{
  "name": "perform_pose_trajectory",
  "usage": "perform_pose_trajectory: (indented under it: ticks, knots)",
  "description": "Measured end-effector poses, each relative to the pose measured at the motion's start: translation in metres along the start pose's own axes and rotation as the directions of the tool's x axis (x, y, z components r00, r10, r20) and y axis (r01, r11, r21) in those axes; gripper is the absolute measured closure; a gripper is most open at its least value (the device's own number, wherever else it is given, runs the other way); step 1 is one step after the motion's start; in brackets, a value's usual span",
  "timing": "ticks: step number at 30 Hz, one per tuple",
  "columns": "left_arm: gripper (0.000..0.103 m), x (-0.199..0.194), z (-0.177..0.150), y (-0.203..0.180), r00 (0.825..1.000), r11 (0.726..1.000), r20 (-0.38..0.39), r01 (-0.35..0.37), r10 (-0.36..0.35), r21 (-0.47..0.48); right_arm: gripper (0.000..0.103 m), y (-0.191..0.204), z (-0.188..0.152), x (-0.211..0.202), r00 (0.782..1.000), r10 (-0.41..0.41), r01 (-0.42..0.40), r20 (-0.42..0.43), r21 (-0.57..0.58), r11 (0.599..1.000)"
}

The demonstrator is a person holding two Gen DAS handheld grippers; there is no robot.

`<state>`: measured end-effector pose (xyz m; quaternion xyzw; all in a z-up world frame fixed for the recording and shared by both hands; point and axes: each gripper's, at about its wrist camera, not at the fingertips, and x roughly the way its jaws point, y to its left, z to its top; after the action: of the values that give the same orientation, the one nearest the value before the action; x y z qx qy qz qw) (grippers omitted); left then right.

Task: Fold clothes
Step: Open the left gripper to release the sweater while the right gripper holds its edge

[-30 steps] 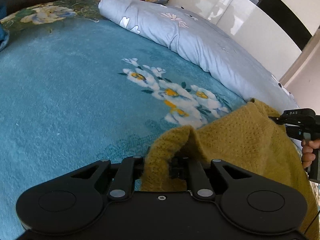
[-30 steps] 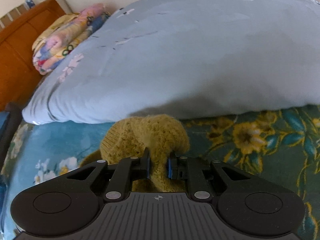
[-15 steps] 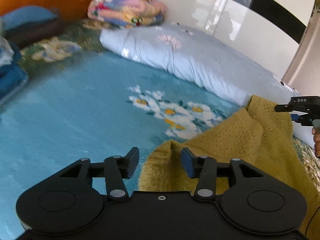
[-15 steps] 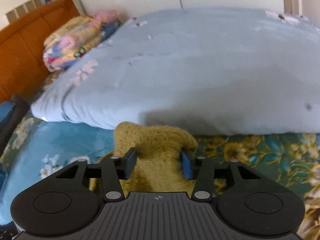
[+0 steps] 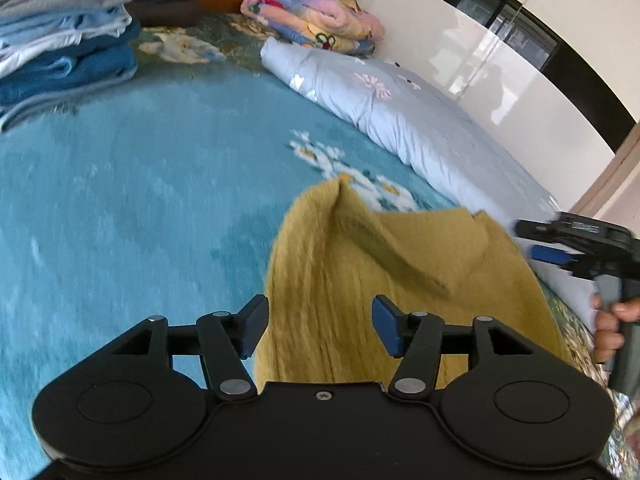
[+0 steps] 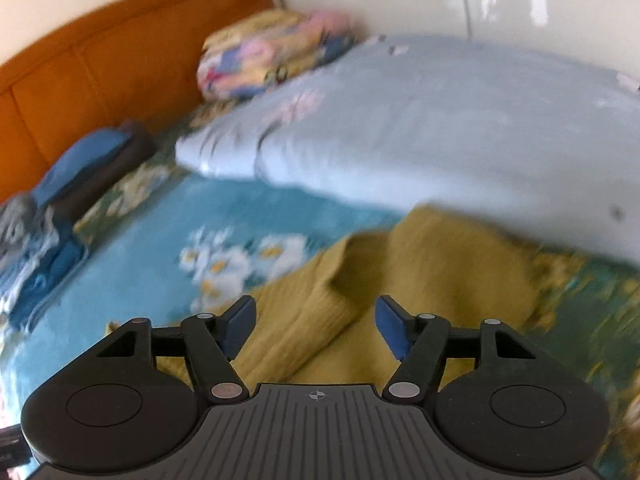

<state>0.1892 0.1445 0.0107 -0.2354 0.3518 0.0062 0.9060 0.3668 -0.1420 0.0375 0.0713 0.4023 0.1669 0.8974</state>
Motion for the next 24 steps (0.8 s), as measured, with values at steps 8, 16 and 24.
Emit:
perform_pose_trajectory:
  ticks: [8, 16, 24]
  knots:
    - [0.043, -0.023, -0.005, 0.009, 1.000, 1.000, 0.025, 0.005, -0.005, -0.011, 0.050, 0.022, -0.020, 0.051, 0.988, 0.042, -0.024, -0.145, 0.124, 0.992]
    - [0.042, -0.029, -0.006, 0.023, 0.999, 0.999, 0.039, 0.024, -0.023, -0.036, 0.093, 0.038, -0.021, 0.055, 0.990, 0.036, -0.013, -0.139, 0.159, 0.987]
    - [0.042, -0.024, -0.006, 0.036, 0.998, 0.998, 0.035, 0.047, -0.045, -0.053, 0.094, 0.060, 0.039, 0.054, 0.992, 0.125, -0.115, -0.034, 0.214, 0.970]
